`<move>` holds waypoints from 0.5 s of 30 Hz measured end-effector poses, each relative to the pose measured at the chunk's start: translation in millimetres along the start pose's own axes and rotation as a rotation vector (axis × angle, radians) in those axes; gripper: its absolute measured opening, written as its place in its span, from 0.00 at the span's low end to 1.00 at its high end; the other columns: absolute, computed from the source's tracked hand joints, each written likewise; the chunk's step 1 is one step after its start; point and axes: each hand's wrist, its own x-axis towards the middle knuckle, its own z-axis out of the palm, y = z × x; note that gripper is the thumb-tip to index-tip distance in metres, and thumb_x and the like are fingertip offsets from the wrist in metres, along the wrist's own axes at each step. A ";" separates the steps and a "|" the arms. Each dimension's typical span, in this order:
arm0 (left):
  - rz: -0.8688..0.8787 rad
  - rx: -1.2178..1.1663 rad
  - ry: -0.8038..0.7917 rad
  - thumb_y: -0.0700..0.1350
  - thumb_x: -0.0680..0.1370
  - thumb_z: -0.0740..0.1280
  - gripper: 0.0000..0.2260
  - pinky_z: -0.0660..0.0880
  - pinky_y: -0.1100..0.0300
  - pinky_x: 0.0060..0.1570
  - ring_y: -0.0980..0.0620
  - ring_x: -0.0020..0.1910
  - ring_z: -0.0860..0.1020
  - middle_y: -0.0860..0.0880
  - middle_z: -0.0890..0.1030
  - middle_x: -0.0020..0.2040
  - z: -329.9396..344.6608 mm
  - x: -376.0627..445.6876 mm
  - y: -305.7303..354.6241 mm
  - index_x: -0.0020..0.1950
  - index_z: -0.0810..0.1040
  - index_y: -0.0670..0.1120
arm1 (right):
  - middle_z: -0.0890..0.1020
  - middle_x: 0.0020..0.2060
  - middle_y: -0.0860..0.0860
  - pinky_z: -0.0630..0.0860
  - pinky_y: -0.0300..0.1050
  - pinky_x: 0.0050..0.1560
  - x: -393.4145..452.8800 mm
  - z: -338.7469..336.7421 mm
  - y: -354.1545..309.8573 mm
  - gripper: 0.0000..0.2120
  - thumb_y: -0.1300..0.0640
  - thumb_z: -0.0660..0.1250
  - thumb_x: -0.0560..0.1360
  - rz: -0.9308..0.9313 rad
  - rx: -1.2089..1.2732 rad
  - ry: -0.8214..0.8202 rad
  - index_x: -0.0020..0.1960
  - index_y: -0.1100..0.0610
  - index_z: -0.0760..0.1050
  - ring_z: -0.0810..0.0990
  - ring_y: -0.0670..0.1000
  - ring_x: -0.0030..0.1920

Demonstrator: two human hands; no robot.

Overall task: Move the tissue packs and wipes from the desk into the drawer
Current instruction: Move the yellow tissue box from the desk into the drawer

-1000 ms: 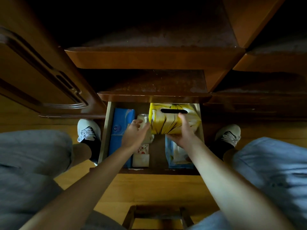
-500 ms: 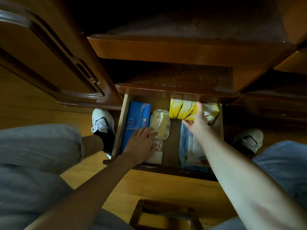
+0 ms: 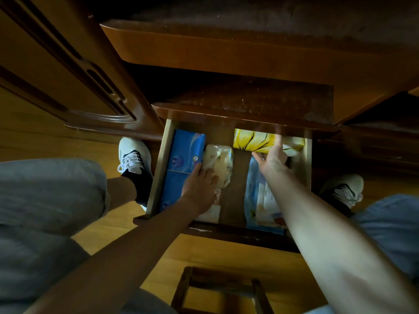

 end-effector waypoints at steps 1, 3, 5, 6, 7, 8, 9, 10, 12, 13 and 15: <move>-0.009 -0.002 -0.013 0.54 0.83 0.57 0.25 0.47 0.40 0.79 0.40 0.77 0.62 0.40 0.66 0.76 -1.6 1.5 1.6 0.77 0.64 0.43 | 0.76 0.49 0.54 0.86 0.52 0.47 -2.3 -0.3 1.3 0.29 0.33 0.78 0.66 -0.008 -0.009 0.019 0.50 0.56 0.75 0.81 0.54 0.46; -0.015 -0.019 -0.021 0.53 0.83 0.56 0.25 0.46 0.40 0.79 0.40 0.77 0.62 0.40 0.67 0.76 -3.4 4.0 3.4 0.77 0.64 0.43 | 0.76 0.46 0.52 0.87 0.49 0.43 -7.9 2.2 0.4 0.30 0.32 0.77 0.65 -0.017 -0.030 0.072 0.48 0.56 0.75 0.81 0.52 0.43; -0.016 -0.045 -0.016 0.52 0.82 0.56 0.25 0.47 0.40 0.79 0.40 0.76 0.63 0.40 0.67 0.75 -2.1 4.2 2.1 0.77 0.65 0.43 | 0.77 0.42 0.51 0.86 0.45 0.40 -7.7 3.9 1.4 0.30 0.32 0.77 0.66 -0.043 -0.059 0.147 0.44 0.57 0.74 0.81 0.50 0.40; -0.013 -0.055 -0.015 0.52 0.82 0.56 0.25 0.47 0.40 0.79 0.40 0.76 0.63 0.40 0.67 0.75 -0.3 3.8 1.4 0.77 0.64 0.43 | 0.77 0.39 0.50 0.85 0.42 0.39 -9.7 5.2 1.5 0.27 0.33 0.75 0.69 -0.063 -0.074 0.185 0.42 0.56 0.73 0.81 0.50 0.39; -0.009 -0.059 -0.012 0.52 0.82 0.57 0.25 0.46 0.41 0.79 0.40 0.76 0.63 0.40 0.67 0.75 1.4 3.5 1.1 0.77 0.64 0.43 | 0.75 0.36 0.49 0.82 0.41 0.40 -9.1 0.8 3.4 0.24 0.34 0.72 0.73 -0.092 -0.126 0.215 0.42 0.55 0.73 0.81 0.50 0.40; -0.007 -0.064 -0.010 0.51 0.81 0.57 0.25 0.46 0.41 0.79 0.40 0.77 0.63 0.41 0.67 0.75 3.0 3.2 1.0 0.77 0.63 0.44 | 0.74 0.36 0.47 0.79 0.43 0.43 -9.2 -4.3 6.6 0.21 0.35 0.67 0.77 -0.133 -0.229 0.242 0.47 0.54 0.76 0.80 0.51 0.43; -0.008 -0.076 -0.009 0.51 0.81 0.58 0.26 0.45 0.41 0.79 0.40 0.77 0.63 0.41 0.66 0.76 4.6 3.3 0.8 0.78 0.63 0.44 | 0.76 0.40 0.47 0.76 0.46 0.47 -10.6 -9.3 11.5 0.21 0.35 0.62 0.80 -0.176 -0.317 0.252 0.56 0.53 0.78 0.80 0.52 0.47; -0.011 -0.091 -0.007 0.51 0.81 0.58 0.26 0.44 0.41 0.79 0.41 0.77 0.62 0.41 0.66 0.76 6.1 3.4 1.1 0.77 0.63 0.44 | 0.80 0.49 0.51 0.76 0.49 0.53 -11.9 -16.2 17.3 0.23 0.36 0.59 0.81 -0.210 -0.432 0.226 0.66 0.52 0.76 0.80 0.55 0.53; -0.020 -0.103 0.005 0.52 0.81 0.57 0.26 0.42 0.42 0.79 0.41 0.77 0.62 0.41 0.66 0.76 7.8 4.7 1.6 0.78 0.64 0.44 | 0.79 0.63 0.56 0.75 0.48 0.57 -15.3 -26.7 24.8 0.22 0.44 0.64 0.81 -0.351 -0.494 0.210 0.71 0.55 0.71 0.79 0.58 0.62; -0.022 -0.096 0.007 0.52 0.81 0.57 0.26 0.42 0.42 0.78 0.40 0.77 0.62 0.41 0.66 0.76 8.0 5.1 2.1 0.78 0.64 0.45 | 0.79 0.62 0.56 0.76 0.45 0.53 -19.9 -28.4 24.4 0.20 0.50 0.68 0.80 -0.476 -0.500 0.269 0.69 0.56 0.71 0.80 0.57 0.61; -0.021 -0.073 0.003 0.54 0.82 0.56 0.26 0.42 0.41 0.78 0.40 0.77 0.62 0.41 0.66 0.77 7.8 5.3 2.5 0.78 0.64 0.45 | 0.79 0.61 0.55 0.78 0.48 0.53 -27.0 -29.1 22.4 0.18 0.54 0.70 0.78 -0.789 -0.791 0.301 0.66 0.56 0.74 0.80 0.55 0.61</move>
